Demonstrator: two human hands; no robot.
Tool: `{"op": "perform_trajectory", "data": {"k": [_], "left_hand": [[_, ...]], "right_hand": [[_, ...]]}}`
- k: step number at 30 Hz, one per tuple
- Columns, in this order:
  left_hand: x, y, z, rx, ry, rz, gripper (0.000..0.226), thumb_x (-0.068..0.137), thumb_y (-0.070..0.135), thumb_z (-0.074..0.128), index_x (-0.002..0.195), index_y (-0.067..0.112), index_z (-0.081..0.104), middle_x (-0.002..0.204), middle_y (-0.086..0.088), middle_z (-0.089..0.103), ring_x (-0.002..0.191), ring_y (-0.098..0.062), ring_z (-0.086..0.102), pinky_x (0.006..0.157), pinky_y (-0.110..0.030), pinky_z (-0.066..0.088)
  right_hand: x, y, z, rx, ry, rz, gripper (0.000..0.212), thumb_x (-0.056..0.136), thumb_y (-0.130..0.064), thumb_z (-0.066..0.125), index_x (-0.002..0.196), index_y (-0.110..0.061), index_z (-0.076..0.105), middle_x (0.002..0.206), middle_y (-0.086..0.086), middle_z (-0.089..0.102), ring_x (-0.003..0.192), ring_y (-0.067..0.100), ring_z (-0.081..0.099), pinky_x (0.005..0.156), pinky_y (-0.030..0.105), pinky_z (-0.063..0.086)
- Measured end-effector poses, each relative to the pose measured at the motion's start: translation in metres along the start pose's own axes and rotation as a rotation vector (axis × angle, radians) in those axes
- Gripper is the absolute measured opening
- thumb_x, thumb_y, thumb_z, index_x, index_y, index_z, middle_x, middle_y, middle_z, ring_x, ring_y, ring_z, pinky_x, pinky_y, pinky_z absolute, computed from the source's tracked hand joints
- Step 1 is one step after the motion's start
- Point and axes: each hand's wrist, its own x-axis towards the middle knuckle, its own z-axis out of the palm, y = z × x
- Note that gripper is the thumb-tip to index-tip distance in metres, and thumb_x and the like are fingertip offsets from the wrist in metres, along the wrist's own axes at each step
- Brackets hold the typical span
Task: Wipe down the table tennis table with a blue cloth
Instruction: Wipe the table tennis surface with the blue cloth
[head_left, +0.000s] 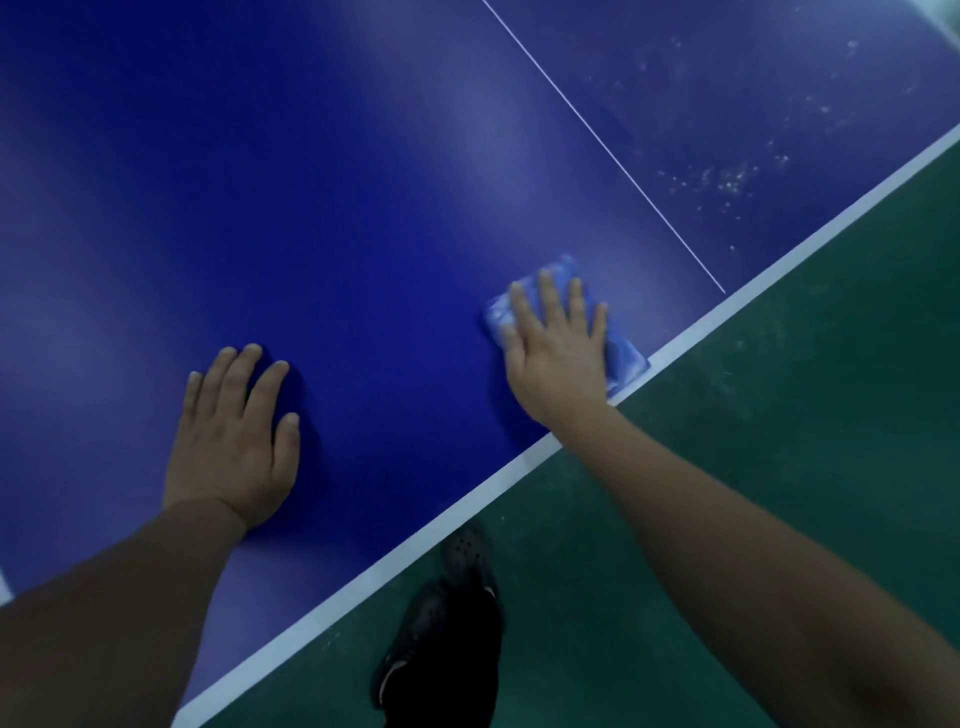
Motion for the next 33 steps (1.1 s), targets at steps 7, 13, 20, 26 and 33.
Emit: {"op": "perform_trajectory", "data": {"k": [7, 13, 20, 26, 33], "left_hand": [[0.008, 0.019, 0.0, 0.091, 0.019, -0.039, 0.065, 0.092, 0.042, 0.028, 0.136, 0.0, 0.051, 0.149, -0.022, 0.04, 0.142, -0.04, 0.029, 0.12, -0.056, 0.009], [0.084, 0.121, 0.013, -0.086, 0.096, -0.022, 0.06, 0.093, 0.039, 0.031, 0.136, 0.002, 0.053, 0.149, -0.019, 0.042, 0.142, -0.037, 0.033, 0.121, -0.054, 0.012], [0.11, 0.143, 0.039, -0.023, 0.137, -0.118, 0.059, 0.096, 0.042, 0.03, 0.143, 0.009, 0.044, 0.155, -0.014, 0.031, 0.148, -0.03, 0.019, 0.122, -0.048, 0.001], [0.112, 0.146, 0.033, -0.035, 0.034, -0.133, 0.062, 0.094, 0.042, 0.026, 0.143, 0.009, 0.045, 0.157, -0.013, 0.031, 0.15, -0.027, 0.015, 0.123, -0.046, -0.003], [0.114, 0.148, 0.031, -0.047, -0.007, -0.133, 0.065, 0.093, 0.042, 0.025, 0.144, 0.006, 0.045, 0.157, -0.015, 0.03, 0.15, -0.03, 0.014, 0.122, -0.052, 0.001]], "right_hand": [[0.02, 0.127, -0.032, 0.047, -0.006, 0.334, 0.063, 0.098, -0.059, 0.005, 0.157, -0.037, 0.01, 0.167, -0.004, 0.0, 0.153, 0.027, -0.006, 0.121, 0.056, -0.006], [0.066, 0.039, -0.02, -0.009, 0.02, 0.054, 0.06, 0.099, -0.05, 0.015, 0.156, -0.031, 0.022, 0.167, 0.002, 0.01, 0.152, 0.033, 0.003, 0.118, 0.055, -0.008], [0.19, -0.073, -0.017, 0.126, -0.021, -0.25, 0.055, 0.103, -0.044, 0.022, 0.156, -0.031, 0.022, 0.167, 0.003, 0.007, 0.152, 0.032, -0.007, 0.116, 0.057, -0.017], [0.211, 0.068, -0.037, 0.006, 0.071, 0.131, 0.054, 0.102, -0.05, 0.021, 0.154, -0.036, 0.026, 0.165, 0.0, 0.016, 0.151, 0.036, 0.012, 0.117, 0.061, 0.005], [0.148, 0.214, -0.063, 0.081, 0.078, 0.692, 0.061, 0.101, -0.052, 0.016, 0.158, -0.031, 0.015, 0.167, 0.003, 0.005, 0.152, 0.035, 0.002, 0.118, 0.063, 0.002]]}}
